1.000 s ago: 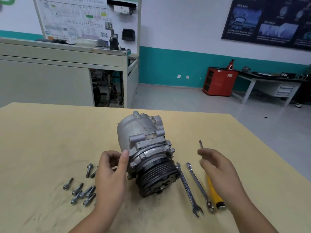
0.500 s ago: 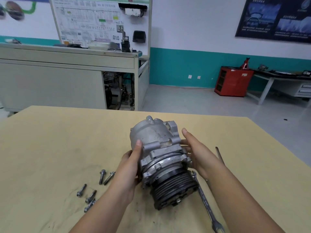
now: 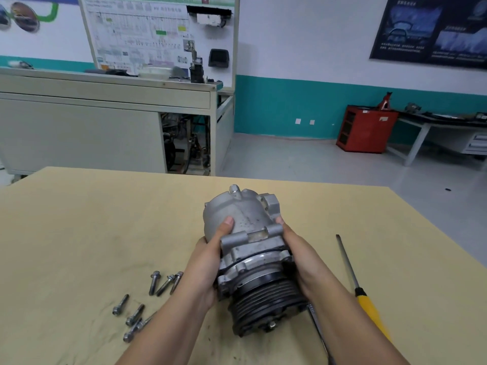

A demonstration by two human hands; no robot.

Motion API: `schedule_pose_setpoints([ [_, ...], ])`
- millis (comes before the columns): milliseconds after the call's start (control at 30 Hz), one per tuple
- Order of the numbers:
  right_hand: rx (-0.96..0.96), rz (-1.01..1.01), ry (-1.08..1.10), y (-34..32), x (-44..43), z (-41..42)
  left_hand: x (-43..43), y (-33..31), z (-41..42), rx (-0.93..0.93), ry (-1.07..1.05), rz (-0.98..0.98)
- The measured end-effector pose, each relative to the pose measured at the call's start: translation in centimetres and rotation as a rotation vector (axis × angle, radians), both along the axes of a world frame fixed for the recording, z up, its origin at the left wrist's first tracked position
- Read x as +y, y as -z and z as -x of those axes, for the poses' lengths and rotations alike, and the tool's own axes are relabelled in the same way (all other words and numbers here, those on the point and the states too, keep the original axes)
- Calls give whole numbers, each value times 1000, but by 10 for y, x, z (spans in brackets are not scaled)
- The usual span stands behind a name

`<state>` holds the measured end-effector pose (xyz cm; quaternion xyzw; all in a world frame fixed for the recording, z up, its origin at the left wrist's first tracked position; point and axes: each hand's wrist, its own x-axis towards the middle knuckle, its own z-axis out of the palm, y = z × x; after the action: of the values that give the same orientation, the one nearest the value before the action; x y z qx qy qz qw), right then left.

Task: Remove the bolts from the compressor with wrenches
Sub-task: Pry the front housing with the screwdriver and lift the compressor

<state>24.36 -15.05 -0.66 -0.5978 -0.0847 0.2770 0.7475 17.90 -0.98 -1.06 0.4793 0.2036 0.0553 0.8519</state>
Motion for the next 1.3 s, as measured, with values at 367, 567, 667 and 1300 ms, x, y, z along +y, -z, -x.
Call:
schedule_pose_setpoints([
  [367, -371, -100, 105, 5, -23, 23, 1, -6, 11, -317, 17, -214],
  [567, -538, -158, 181, 10, -26, 49, 0, -6, 28, -473, 68, -368],
  [667, -634, -157, 215, 14, -32, 62, -1, -5, 34, -535, 89, -417],
  [1300, -628, -59, 243, 31, -62, 113, -4, -10, 74, -618, 328, -496],
])
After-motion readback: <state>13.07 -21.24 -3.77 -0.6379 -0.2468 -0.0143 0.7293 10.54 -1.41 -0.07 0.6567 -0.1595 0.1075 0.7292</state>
